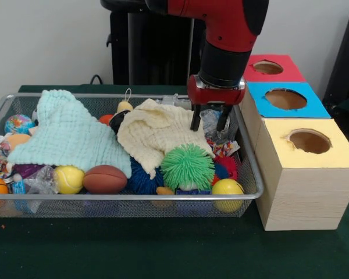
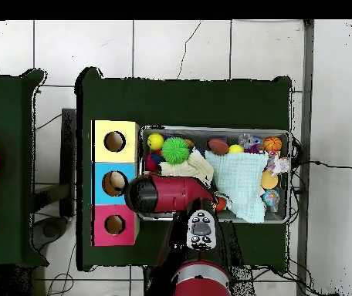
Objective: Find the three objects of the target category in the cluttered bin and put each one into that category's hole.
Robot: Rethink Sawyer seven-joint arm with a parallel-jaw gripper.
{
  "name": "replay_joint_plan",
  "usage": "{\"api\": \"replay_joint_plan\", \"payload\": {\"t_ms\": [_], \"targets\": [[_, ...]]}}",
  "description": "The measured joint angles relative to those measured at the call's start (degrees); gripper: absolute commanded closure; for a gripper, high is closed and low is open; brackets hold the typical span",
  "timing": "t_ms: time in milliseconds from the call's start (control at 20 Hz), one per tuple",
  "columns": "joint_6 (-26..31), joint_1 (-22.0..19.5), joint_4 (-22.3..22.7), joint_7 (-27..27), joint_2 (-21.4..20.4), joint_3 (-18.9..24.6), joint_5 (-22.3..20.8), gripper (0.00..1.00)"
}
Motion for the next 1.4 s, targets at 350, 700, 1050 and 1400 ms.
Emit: {"api": "replay_joint_plan", "payload": {"t_ms": [350,700,1050,1400], "targets": [[2.9,-0.5,0.1,0.0,0.0,0.2,0.0,0.0],[2.7,-1.6,0.4,0.0,0.0,0.4,0.0,0.0],[-1.3,-2.2,0.5,0.0,1.9,0.9,0.2,0.0],[-5.1,-3.6,0.9,0.0,2.1,2.4,1.7,0.0]]}}
